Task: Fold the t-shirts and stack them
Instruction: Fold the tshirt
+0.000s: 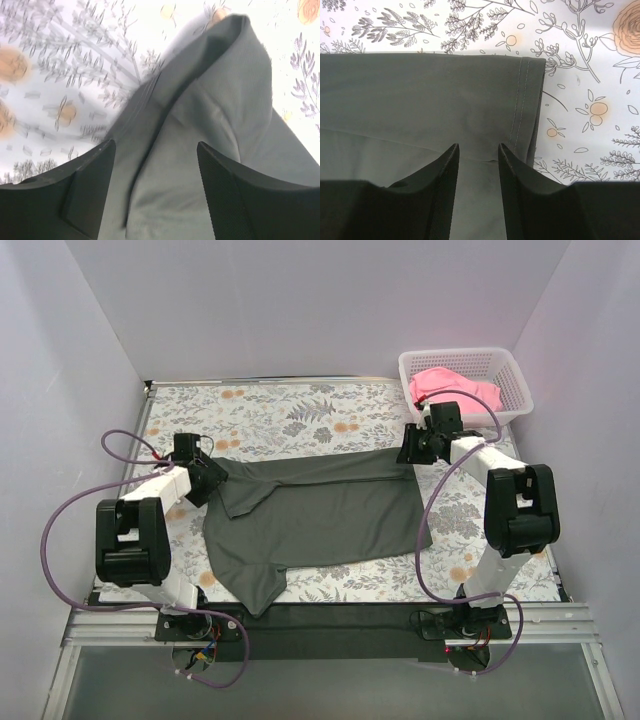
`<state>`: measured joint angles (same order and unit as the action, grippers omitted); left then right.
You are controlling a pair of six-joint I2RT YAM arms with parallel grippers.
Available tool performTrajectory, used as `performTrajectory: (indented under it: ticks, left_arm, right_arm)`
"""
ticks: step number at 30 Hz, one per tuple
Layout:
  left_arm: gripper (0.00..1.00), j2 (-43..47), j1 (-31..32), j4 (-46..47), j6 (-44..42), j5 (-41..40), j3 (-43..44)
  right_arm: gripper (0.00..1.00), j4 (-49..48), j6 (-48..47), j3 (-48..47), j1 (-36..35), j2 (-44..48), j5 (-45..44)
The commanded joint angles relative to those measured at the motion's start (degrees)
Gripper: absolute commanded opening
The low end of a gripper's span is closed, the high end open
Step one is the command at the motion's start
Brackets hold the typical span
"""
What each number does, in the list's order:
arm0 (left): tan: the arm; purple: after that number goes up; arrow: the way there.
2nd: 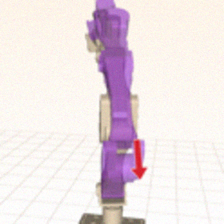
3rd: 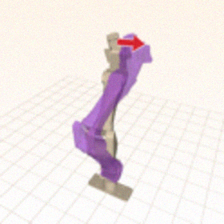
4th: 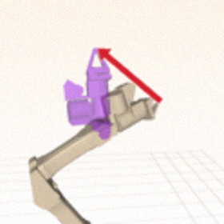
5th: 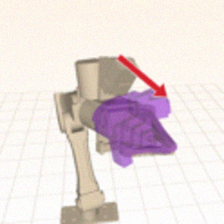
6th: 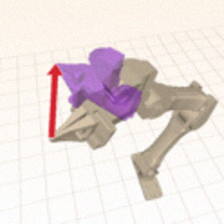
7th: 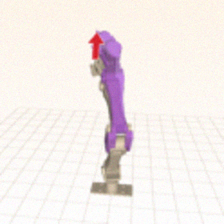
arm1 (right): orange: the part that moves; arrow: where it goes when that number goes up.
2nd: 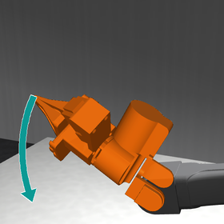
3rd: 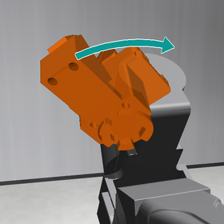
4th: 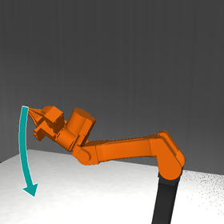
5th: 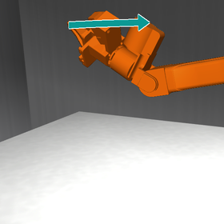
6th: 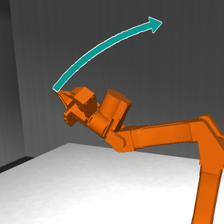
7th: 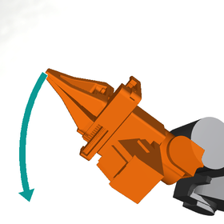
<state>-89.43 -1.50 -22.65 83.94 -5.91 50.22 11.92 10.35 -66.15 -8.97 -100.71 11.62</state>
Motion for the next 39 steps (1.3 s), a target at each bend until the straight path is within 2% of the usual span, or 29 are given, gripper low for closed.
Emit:
performTrajectory:
  ticks: [1,11,22,32,36,39]
  left_arm:
    - [0.60,-1.6,-0.3,2.9,-2.8,-2.1,3.3]
    - [0.55,-4.5,-0.3,4.2,-3.5,0.6,5.2]
    - [0.55,-4.8,-0.3,4.2,-3.5,-0.9,5.2]
    - [0.56,-6.5,-0.6,5.9,-4.7,0.5,6.6]
    - [0.49,-6.6,-0.6,6.2,-4.7,1.8,6.5]
    - [0.38,-6.5,-0.6,6.4,-4.7,2.0,6.0]
  right_arm:
    - [0.37,-2.1,0.0,-0.1,0.3,-1.1,1.7]
    - [0.33,-3.1,-0.1,2.5,0.3,-2.8,0.2]
    - [0.15,-3.3,-0.2,7.1,1.1,-1.2,-4.6]
    - [0.13,-3.9,-0.3,7.4,1.3,-1.9,-4.4]
    - [0.13,-3.8,-0.3,7.5,1.3,-1.9,-4.3]
    - [0.13,-3.9,-0.3,7.5,1.4,-1.9,-4.3]
